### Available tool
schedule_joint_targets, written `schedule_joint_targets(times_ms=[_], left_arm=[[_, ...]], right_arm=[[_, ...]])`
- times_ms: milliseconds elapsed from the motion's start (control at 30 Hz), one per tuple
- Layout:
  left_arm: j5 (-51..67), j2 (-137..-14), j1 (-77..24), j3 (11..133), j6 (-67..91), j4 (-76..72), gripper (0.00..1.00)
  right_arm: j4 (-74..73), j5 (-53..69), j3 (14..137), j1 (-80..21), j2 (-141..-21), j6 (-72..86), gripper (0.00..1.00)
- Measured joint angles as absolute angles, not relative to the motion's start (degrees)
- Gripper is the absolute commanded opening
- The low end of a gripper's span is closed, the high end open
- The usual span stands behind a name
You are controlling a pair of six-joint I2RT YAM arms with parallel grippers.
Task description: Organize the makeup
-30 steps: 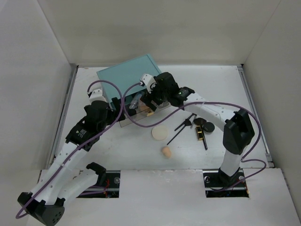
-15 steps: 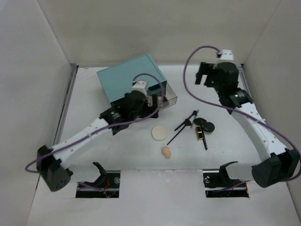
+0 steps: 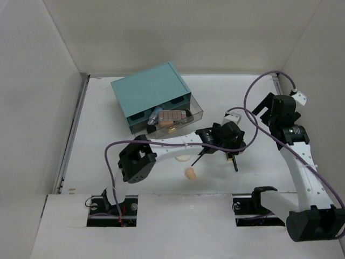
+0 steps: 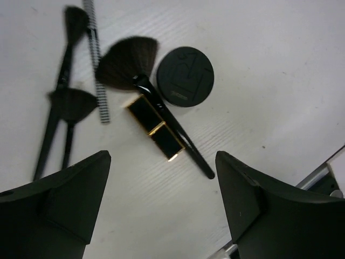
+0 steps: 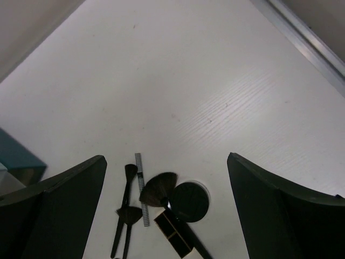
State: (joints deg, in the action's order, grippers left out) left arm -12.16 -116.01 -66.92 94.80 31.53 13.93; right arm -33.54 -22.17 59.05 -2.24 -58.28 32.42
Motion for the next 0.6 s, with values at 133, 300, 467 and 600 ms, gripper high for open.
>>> schedule_joint_targets(times_ms=[133, 300, 467, 600], left_arm=[[-11.94, -123.37, -68.25, 99.48, 35.79, 14.31, 0.72], [-13.39, -128.18, -68.53, 102.83, 38.52, 16.12, 0.63], [-15.14, -129.84, -68.53, 104.55, 39.59, 17.85, 0.53], [-15.53, -130.61, -68.47, 104.86, 39.94, 18.48, 0.52]], right_arm=[[-33.54, -24.1, 58.65, -0.05, -54.85, 33.95, 1.0], [-33.43, -24.67, 58.63, 0.08, -54.74, 34.79, 1.0], [-33.41, -24.67, 58.11, 0.01, -55.44, 34.94, 1.0], [-33.21, -24.67, 58.08, 0.01, -55.44, 34.96, 1.0]])
